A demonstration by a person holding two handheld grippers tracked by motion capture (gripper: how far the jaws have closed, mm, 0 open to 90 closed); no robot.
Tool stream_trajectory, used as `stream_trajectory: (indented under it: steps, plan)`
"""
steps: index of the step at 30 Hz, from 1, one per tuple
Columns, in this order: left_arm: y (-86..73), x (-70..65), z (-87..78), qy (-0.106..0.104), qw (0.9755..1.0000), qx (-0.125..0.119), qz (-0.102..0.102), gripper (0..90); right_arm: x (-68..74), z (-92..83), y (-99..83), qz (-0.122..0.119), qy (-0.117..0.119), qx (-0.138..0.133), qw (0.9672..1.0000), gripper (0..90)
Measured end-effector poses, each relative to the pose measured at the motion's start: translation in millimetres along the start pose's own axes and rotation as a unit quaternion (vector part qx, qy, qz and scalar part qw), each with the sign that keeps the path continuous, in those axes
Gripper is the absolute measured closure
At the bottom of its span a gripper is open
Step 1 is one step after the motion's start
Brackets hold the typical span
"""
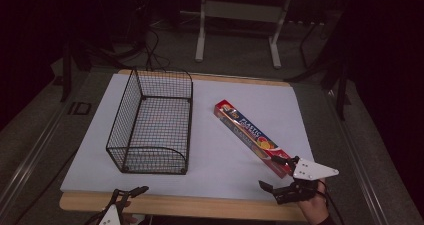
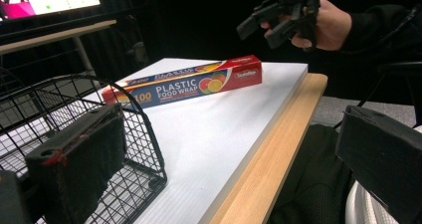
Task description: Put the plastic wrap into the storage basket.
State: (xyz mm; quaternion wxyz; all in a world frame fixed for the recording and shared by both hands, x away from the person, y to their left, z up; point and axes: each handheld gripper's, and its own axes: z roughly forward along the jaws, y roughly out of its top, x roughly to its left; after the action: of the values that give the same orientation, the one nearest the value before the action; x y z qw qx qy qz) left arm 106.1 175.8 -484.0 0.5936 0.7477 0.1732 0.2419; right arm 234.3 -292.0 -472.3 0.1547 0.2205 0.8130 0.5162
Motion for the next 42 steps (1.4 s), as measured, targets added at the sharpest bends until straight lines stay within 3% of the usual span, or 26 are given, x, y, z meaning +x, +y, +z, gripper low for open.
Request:
stream_trajectory:
  steps: [3,6,10,18,24,35,42]
  plan:
    - [0.0,0.2,-0.1,-0.001,1.0,0.001,0.0,0.1,-7.5,3.6,2.5,-0.004,-0.026,0.012,0.9996,9.9]
    - [-0.1,0.5,0.1,-0.001,1.0,0.001,0.0,0.1,-19.7,9.0,2.5,0.017,-0.017,0.021,0.9995,9.8]
    - [-0.2,0.6,0.2,-0.001,1.0,0.001,-0.002,0.1,-31.8,15.3,5.7,0.012,-0.032,0.035,0.9988,9.8]
    - [-0.3,0.7,0.5,-0.001,1.0,0.002,-0.001,0.1,-57.2,28.5,13.2,0.025,-0.047,0.058,0.9969,9.9]
    - [-0.4,0.7,0.5,-0.002,1.0,0.003,-0.002,0.1,-72.8,42.0,18.2,0.035,-0.052,0.084,0.9945,9.9]
    - [-0.7,0.7,0.9,-0.005,1.0,0.005,-0.002,0.1,-92.9,61.3,30.1,0.043,-0.058,0.095,0.9928,9.9]
    - [-0.8,0.8,0.9,-0.006,1.0,0.005,-0.001,0.1,-108.3,76.3,37.6,0.07,-0.051,0.118,0.9892,9.9]
